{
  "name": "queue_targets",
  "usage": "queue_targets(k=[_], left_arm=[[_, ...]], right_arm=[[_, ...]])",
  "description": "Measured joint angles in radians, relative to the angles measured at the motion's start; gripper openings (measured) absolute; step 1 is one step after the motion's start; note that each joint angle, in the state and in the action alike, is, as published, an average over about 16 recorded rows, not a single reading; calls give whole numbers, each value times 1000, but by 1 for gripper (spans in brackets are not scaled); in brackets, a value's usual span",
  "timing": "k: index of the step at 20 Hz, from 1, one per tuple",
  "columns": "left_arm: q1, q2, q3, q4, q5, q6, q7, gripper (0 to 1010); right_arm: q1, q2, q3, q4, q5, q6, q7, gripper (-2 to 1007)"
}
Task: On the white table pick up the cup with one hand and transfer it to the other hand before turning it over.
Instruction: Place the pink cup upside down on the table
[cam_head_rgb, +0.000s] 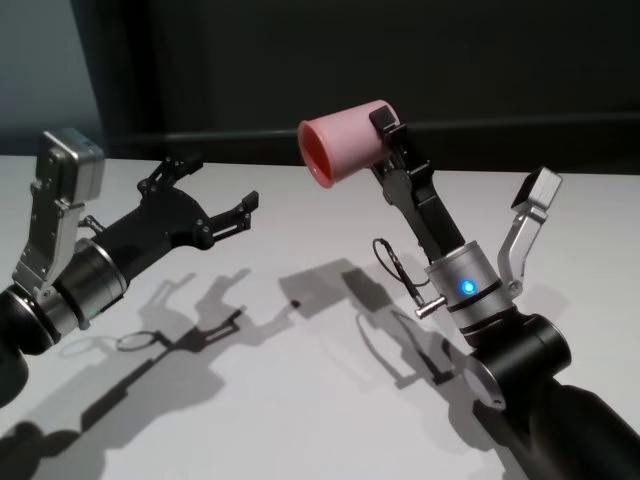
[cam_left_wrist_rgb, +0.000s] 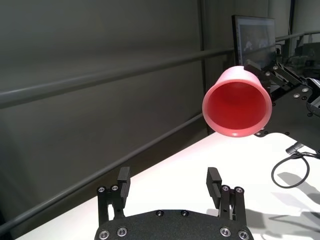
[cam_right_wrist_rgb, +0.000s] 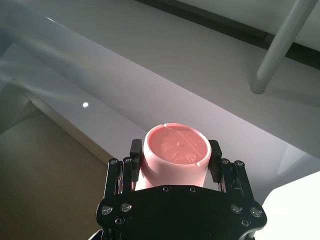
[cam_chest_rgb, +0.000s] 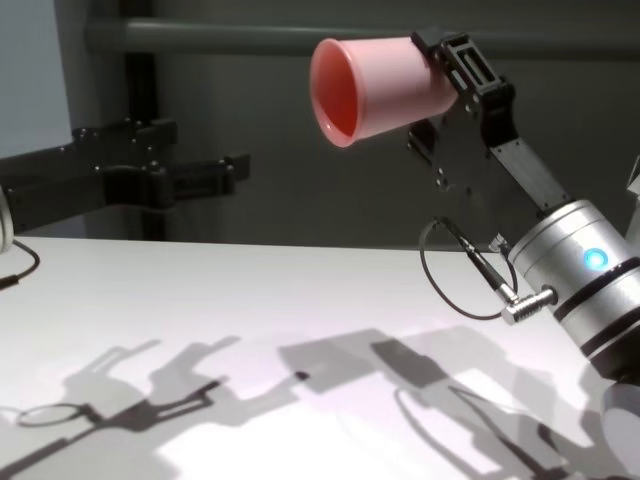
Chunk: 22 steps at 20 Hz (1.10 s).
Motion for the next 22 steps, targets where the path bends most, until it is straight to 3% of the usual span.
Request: queue_targets(k=[11, 22], left_arm=[[78, -88, -37, -2, 30, 1, 135, 1003], [163, -179, -89, 36, 26, -90, 206, 1003]], right_arm=[[0, 0, 0, 0, 0, 0, 0, 771], [0, 0, 0, 0, 0, 0, 0, 771]])
